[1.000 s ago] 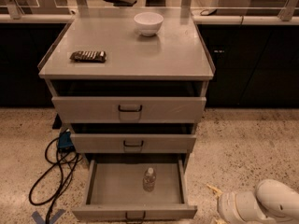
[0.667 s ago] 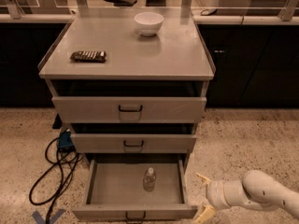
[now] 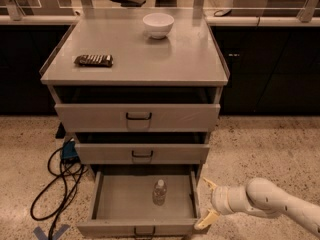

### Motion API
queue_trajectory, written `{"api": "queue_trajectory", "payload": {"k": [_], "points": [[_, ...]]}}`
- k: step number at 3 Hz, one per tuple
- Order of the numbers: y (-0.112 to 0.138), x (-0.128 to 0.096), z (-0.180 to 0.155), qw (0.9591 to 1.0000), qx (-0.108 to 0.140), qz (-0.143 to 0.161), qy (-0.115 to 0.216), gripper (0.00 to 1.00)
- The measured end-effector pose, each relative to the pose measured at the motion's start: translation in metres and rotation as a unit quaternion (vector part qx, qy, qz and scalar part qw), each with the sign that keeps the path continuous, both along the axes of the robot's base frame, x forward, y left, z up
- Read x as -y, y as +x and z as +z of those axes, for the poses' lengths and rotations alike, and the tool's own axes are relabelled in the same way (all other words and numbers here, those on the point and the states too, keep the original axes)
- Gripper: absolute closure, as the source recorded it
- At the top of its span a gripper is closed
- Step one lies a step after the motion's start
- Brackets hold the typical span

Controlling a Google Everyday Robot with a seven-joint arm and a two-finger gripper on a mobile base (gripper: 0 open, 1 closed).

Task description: Pick water bottle from bottom drawer and place on counter

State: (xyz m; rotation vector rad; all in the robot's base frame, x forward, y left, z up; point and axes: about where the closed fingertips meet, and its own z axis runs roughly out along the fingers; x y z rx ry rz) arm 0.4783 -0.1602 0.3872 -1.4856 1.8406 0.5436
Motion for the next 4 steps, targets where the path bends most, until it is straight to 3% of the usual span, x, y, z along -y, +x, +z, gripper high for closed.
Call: {"api": "queue_trajectory", "payload": {"k": [1, 2, 3, 4], "points": [[0.003, 0.001, -0.003, 0.9998, 0.003, -0.004, 0.02, 0.0], [0.013, -0.015, -0.017, 0.9956, 0.006, 0.013, 0.093, 0.0], [0.049, -0.028, -0.044, 0.99, 0.013, 0.02, 0.139, 0.0], [0.077, -0.004, -0.04, 0.9907, 0.035, -0.005, 0.131, 0.0]]}}
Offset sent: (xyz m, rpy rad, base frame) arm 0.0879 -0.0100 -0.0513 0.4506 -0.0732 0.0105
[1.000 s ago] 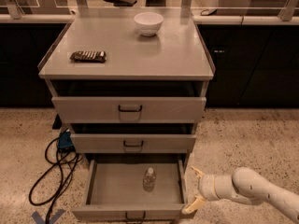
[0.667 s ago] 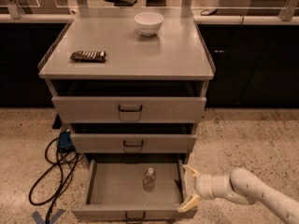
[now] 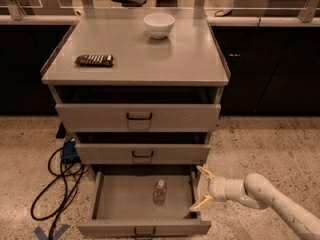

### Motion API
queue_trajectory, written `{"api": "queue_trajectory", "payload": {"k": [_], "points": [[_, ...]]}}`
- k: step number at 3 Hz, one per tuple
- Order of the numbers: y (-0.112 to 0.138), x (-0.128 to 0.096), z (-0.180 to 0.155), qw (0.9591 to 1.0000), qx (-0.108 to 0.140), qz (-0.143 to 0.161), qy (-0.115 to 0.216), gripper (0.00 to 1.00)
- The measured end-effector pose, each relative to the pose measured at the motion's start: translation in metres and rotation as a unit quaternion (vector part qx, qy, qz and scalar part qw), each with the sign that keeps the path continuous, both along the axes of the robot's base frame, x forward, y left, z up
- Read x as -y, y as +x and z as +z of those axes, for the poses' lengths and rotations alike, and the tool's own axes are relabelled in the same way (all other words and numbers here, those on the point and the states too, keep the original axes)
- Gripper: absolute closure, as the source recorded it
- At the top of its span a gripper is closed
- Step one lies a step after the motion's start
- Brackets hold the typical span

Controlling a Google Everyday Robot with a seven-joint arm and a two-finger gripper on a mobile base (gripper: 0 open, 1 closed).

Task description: Pick water bottle from bottom drawer and place on counter

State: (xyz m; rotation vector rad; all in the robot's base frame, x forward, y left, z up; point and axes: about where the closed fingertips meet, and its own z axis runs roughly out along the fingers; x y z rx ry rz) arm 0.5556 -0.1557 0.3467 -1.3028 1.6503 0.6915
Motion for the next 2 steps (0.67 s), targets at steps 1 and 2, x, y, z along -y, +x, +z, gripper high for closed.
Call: {"api": "queue_trajectory", "payload": {"k": [1, 2], "points": [[-0.004, -0.004, -0.005, 0.9996, -0.004, -0.018, -0.023, 0.0], [0.011, -0.016, -0.034, 0.998, -0.018, -0.046, -0.038, 0.0]]}}
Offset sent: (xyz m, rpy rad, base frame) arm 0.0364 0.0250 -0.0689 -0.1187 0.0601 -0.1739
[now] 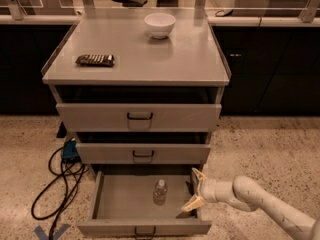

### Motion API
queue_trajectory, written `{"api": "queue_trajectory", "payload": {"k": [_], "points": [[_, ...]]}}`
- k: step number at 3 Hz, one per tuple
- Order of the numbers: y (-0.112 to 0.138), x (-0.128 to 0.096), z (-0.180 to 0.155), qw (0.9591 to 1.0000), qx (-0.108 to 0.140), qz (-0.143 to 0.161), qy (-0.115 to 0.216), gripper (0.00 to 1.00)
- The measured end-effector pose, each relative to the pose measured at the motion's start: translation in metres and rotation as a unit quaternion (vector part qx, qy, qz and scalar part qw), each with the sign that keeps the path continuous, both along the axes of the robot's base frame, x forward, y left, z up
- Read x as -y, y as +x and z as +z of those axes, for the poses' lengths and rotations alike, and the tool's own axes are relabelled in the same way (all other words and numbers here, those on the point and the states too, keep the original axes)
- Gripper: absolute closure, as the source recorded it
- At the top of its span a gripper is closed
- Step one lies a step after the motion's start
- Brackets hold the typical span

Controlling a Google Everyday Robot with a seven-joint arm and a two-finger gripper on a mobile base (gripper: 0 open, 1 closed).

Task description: Pick water bottle from bottom drawer and place on counter

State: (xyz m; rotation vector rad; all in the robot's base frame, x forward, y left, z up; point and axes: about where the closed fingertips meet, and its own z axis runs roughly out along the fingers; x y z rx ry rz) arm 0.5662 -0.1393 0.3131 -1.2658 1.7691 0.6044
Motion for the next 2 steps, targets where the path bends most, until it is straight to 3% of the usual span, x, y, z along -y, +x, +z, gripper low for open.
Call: {"api": "queue_trajectory", "payload": {"k": [1, 2], "points": [[0.017, -0.023, -0.026, 0.9999, -0.012, -0.001, 0.011, 0.0], [0.03, -0.054, -0.041, 0.9983, -0.019, 0.033, 0.044, 0.0]]}}
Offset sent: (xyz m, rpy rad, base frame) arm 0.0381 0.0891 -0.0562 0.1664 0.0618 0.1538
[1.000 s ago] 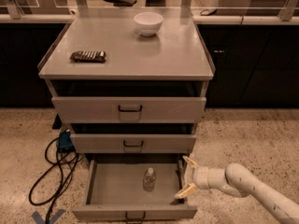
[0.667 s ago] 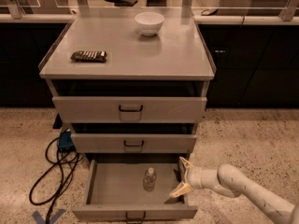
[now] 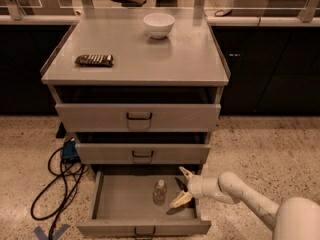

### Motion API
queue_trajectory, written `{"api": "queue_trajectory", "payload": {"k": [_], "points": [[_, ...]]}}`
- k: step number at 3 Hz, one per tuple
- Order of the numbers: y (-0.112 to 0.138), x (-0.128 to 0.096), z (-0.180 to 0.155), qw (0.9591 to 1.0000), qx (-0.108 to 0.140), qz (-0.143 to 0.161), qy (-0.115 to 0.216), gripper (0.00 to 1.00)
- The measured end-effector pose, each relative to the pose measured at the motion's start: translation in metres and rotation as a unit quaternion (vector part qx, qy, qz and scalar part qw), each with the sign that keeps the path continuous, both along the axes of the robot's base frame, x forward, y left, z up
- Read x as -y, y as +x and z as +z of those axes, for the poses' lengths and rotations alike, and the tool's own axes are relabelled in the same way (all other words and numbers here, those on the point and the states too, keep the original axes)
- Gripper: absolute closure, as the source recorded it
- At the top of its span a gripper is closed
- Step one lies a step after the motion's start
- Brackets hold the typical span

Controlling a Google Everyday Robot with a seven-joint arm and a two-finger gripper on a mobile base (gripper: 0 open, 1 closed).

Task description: Pick water bottle from bottom drawer and place on counter

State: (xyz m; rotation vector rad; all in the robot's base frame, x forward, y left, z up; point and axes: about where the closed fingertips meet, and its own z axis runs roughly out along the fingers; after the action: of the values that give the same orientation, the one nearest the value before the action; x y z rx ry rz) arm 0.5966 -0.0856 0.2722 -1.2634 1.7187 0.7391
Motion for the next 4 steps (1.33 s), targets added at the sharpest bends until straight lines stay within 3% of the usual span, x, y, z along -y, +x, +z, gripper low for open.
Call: {"api": "queue_trajectory", "payload": {"k": [1, 2, 3, 4], "points": [[0.001, -0.004, -0.011, 1.0, -0.007, -0.002, -0.004, 0.0], [0.0, -0.026, -0.041, 0.9995, -0.029, 0.011, -0.006, 0.0], [-0.004, -0.075, -0.074, 0.9977, -0.047, 0.048, 0.003, 0.0], [-0.004, -0.075, -0.074, 0.9977, -0.047, 0.048, 0.003, 0.0]]}}
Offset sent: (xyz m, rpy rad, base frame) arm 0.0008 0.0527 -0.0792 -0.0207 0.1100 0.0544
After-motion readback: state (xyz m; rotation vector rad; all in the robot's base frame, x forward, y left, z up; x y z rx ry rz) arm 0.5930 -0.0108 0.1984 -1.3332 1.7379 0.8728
